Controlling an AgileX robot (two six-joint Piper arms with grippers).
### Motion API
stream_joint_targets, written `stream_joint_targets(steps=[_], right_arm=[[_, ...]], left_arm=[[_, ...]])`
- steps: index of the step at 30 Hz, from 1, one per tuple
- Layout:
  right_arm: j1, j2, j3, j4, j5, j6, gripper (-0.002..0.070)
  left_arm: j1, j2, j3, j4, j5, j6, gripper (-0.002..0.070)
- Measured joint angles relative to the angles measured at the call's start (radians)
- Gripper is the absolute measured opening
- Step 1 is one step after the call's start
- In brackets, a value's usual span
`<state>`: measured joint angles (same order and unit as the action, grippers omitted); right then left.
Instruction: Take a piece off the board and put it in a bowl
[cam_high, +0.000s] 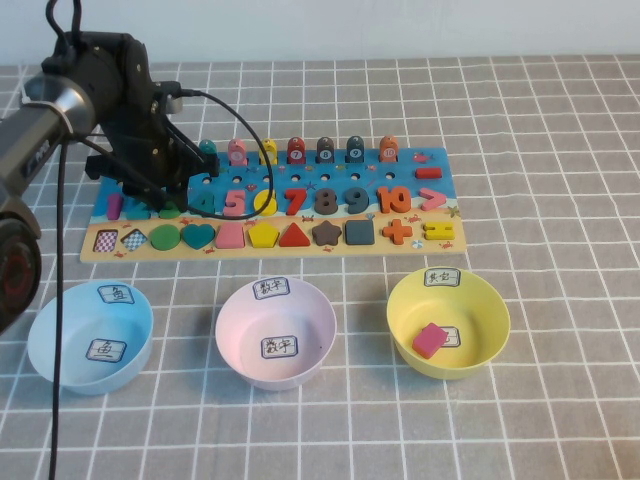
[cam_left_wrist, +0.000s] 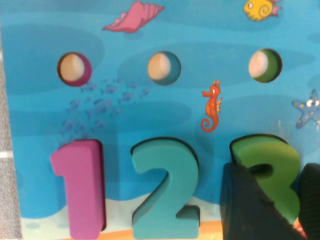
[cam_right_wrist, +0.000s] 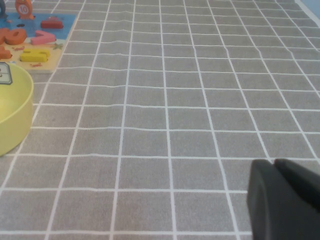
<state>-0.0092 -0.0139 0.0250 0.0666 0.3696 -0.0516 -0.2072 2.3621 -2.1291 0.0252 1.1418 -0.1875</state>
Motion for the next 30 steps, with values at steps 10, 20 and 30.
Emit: stream_joint_targets(steps=[10, 20, 30], right_arm=[[0.000, 0.000, 0.000, 0.000, 0.000, 0.000, -0.0019], [0.000, 0.000, 0.000, 0.000, 0.000, 0.000, -0.0019], [0.000, 0.000, 0.000, 0.000, 0.000, 0.000, -0.0019]], left_arm=[[0.000, 0.003, -0.041, 0.000, 0.026, 0.000, 0.0186], [0.000, 0.000, -0.121, -0.013, 0.085, 0.007, 0.0186], [-0.029, -0.213, -0.046, -0.015, 0.095, 0.118, 0.0185]])
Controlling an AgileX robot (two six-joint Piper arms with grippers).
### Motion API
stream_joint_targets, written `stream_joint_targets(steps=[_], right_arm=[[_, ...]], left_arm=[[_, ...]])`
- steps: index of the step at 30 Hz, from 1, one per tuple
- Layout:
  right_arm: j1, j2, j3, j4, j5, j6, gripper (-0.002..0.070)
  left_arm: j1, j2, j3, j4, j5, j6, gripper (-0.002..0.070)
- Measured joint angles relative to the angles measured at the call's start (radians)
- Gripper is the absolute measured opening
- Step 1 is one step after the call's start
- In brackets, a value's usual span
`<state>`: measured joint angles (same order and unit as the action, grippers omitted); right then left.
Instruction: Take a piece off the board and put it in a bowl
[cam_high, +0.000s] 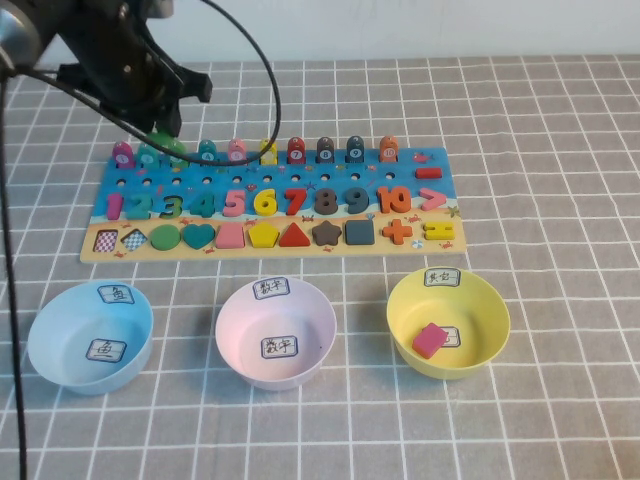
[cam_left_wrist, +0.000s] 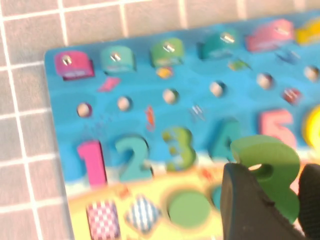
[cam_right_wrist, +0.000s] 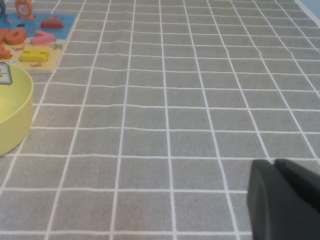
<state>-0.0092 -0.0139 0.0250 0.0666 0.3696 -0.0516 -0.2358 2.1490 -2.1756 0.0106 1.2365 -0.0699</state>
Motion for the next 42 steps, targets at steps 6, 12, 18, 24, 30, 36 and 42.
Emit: stream_joint_targets(steps=[6, 12, 18, 24, 30, 36, 42], right_arm=[[0.000, 0.000, 0.000, 0.000, 0.000, 0.000, -0.0019], [0.000, 0.000, 0.000, 0.000, 0.000, 0.000, -0.0019], [0.000, 0.000, 0.000, 0.000, 0.000, 0.000, -0.0019], [0.000, 0.000, 0.000, 0.000, 0.000, 0.000, -0.0019], [0.000, 0.000, 0.000, 0.000, 0.000, 0.000, -0.0019], [0.000, 0.000, 0.000, 0.000, 0.000, 0.000, -0.0019], [0.000, 0.000, 0.000, 0.000, 0.000, 0.000, -0.0019]], left_arm=[[-0.027, -0.252, 0.331, 0.000, 0.000, 0.021, 0.0185], [-0.073, -0.430, 0.615, 0.006, 0.004, 0.083, 0.0185], [-0.175, -0.455, 0.674, 0.006, 0.002, 0.201, 0.0185], [-0.311, -0.374, 0.678, -0.021, -0.008, 0.316, 0.0185], [-0.361, -0.298, 0.680, -0.117, -0.012, 0.313, 0.0185], [-0.361, -0.274, 0.680, -0.104, -0.016, 0.290, 0.0185], [-0.361, -0.232, 0.680, -0.090, -0.025, 0.286, 0.0185]])
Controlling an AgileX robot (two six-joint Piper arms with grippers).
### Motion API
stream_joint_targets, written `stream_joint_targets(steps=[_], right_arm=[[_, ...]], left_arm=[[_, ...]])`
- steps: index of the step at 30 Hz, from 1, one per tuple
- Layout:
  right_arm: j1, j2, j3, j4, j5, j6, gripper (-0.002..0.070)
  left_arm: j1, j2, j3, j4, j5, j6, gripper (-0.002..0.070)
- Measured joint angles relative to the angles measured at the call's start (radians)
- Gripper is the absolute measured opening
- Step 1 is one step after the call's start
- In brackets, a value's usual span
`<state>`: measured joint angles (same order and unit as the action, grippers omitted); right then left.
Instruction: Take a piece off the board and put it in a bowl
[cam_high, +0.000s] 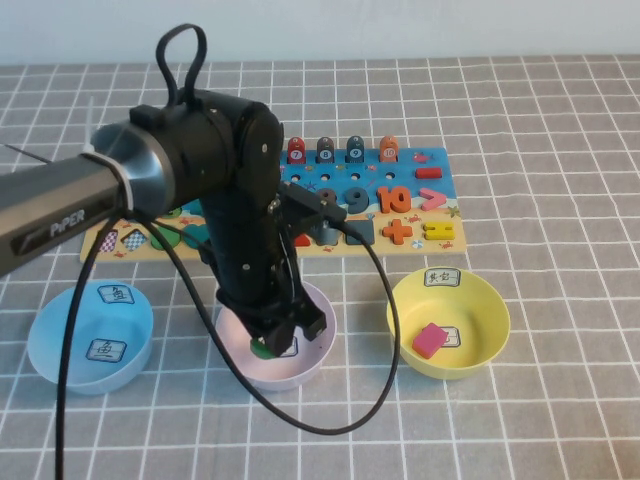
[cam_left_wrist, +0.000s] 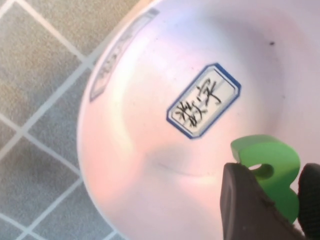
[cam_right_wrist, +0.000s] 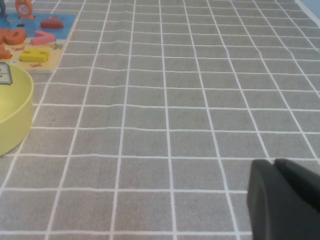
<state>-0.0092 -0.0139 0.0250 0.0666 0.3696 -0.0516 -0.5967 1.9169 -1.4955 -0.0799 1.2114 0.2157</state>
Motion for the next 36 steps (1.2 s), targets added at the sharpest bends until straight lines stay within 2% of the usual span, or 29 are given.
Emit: stream_joint_targets(steps=[17, 20, 25, 29, 33, 35, 36], right_arm=[[0.000, 0.000, 0.000, 0.000, 0.000, 0.000, -0.0019], [0.000, 0.000, 0.000, 0.000, 0.000, 0.000, -0.0019], [0.000, 0.000, 0.000, 0.000, 0.000, 0.000, -0.0019], [0.000, 0.000, 0.000, 0.000, 0.000, 0.000, -0.0019], [0.000, 0.000, 0.000, 0.000, 0.000, 0.000, -0.0019], [0.000, 0.000, 0.000, 0.000, 0.000, 0.000, -0.0019], [0.000, 0.000, 0.000, 0.000, 0.000, 0.000, -0.0019]], left_arm=[[0.000, 0.052, 0.000, 0.004, -0.061, -0.047, 0.0195], [0.000, 0.056, 0.000, 0.004, -0.061, -0.047, 0.0244], [0.000, 0.056, 0.000, 0.004, -0.061, -0.047, 0.0414], [0.000, 0.030, 0.002, 0.004, -0.061, -0.047, 0.0470], [0.000, -0.063, 0.002, 0.016, -0.072, -0.047, 0.0465], [0.004, -0.135, 0.002, 0.022, -0.083, -0.047, 0.0414], [0.012, -0.176, 0.007, 0.022, -0.097, -0.047, 0.0363]])
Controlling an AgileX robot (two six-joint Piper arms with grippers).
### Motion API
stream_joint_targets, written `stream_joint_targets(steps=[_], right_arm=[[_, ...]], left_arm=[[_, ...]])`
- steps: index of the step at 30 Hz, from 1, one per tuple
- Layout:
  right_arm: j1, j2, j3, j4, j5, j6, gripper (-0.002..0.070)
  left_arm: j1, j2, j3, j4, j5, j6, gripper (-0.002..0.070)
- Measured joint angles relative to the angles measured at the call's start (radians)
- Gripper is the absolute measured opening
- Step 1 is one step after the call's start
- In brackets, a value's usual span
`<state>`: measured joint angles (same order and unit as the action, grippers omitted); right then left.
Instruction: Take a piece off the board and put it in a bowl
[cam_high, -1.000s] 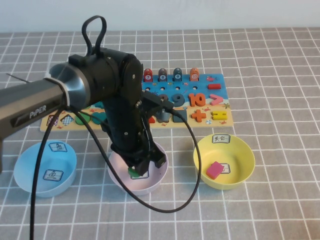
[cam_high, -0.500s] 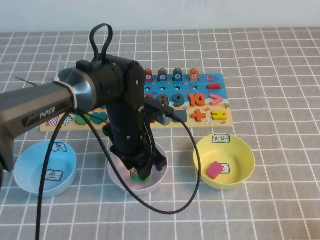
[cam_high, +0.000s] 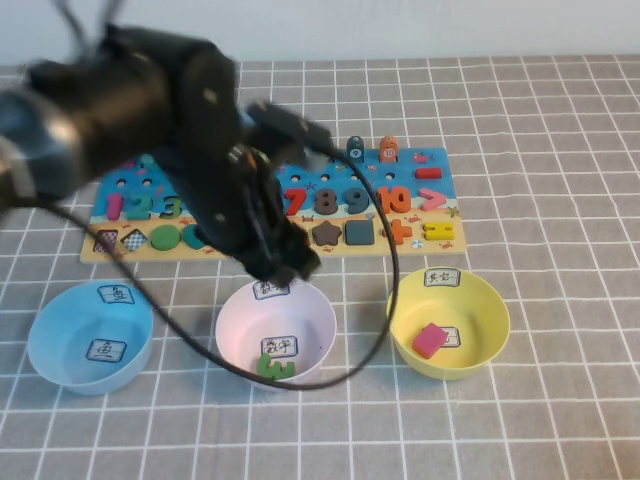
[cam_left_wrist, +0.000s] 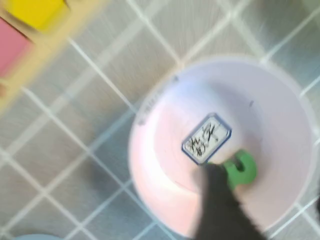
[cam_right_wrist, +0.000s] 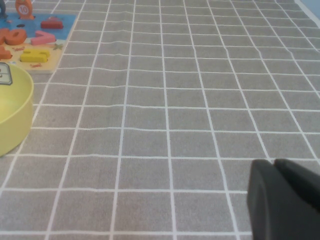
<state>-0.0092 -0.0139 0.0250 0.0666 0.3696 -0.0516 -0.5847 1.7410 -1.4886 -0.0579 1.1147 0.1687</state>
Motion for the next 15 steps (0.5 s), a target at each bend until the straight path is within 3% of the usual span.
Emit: stream_joint_targets(steps=[3, 5, 10, 15], right_arm=[[0.000, 0.000, 0.000, 0.000, 0.000, 0.000, -0.0019], [0.000, 0.000, 0.000, 0.000, 0.000, 0.000, -0.0019], [0.000, 0.000, 0.000, 0.000, 0.000, 0.000, -0.0019], [0.000, 0.000, 0.000, 0.000, 0.000, 0.000, -0.0019]], left_arm=[[0.039, -0.128, 0.054, 0.000, -0.060, 0.000, 0.0146], [0.080, -0.216, 0.122, 0.000, -0.120, 0.002, 0.0069], [0.221, -0.451, 0.367, 0.008, -0.275, 0.002, 0.0012], [0.277, -0.677, 0.597, 0.002, -0.453, 0.002, 0.0004]])
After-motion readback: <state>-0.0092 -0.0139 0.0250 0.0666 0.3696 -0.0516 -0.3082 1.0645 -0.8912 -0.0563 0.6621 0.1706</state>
